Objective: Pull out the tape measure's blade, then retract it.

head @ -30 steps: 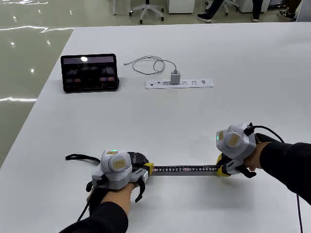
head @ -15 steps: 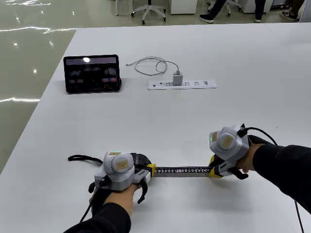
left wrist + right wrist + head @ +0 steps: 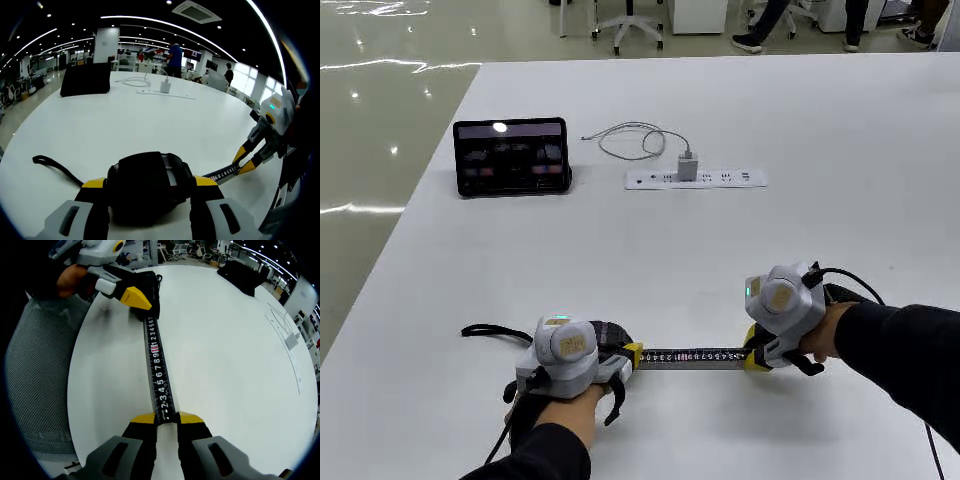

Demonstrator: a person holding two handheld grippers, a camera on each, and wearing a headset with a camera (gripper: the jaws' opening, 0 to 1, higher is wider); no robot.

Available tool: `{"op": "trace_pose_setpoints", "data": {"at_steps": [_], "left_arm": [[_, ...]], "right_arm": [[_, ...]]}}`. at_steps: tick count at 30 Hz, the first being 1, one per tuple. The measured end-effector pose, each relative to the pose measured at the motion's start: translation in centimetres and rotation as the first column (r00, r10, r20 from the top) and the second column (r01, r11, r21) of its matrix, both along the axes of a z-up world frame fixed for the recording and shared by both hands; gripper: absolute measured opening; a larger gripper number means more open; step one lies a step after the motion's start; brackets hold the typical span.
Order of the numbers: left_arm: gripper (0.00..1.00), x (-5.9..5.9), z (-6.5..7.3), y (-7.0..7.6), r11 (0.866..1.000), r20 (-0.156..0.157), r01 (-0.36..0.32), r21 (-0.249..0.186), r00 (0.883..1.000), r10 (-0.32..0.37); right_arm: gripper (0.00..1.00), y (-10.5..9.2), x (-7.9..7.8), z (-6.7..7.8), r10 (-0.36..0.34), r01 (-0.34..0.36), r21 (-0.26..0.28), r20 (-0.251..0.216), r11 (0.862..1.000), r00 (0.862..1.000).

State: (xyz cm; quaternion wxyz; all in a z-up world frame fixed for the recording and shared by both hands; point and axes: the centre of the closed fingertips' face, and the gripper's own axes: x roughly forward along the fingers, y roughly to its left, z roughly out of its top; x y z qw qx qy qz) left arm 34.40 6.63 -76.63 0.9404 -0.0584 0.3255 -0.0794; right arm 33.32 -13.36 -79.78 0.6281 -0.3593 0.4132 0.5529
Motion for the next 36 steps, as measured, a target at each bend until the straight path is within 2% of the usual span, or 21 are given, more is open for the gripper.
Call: {"op": "trace_pose_setpoints", "data": {"at_steps": [2, 11, 23, 36], "left_arm": [[0.61, 0.0, 0.0, 0.0, 1.000, 0.001, 0.000, 0.000, 1.000, 0.000], [0.61, 0.0, 0.1, 0.0, 1.000, -0.001, -0.002, -0.002, 1.000, 0.002], [0.61, 0.1, 0.0, 0.0, 1.000, -0.002, -0.006, -0.004, 1.000, 0.006], [0.61, 0.1, -0.1, 0.0, 1.000, -0.002, -0.005, -0.009, 1.000, 0.004]], "right_arm": [[0.09, 0.2, 0.2, 0.0, -0.032, 0.032, 0.001, -0.012, 0.999, 0.999], [0.09, 0.7, 0.2, 0.0, -0.010, 0.010, 0.013, -0.008, 1.000, 1.000], [0.09, 1.7, 0.3, 0.2, -0.021, 0.022, 0.046, -0.008, 0.999, 1.000], [0.10, 3.2, 0.2, 0.1, -0.018, 0.019, 0.057, -0.009, 0.998, 1.000]]}}
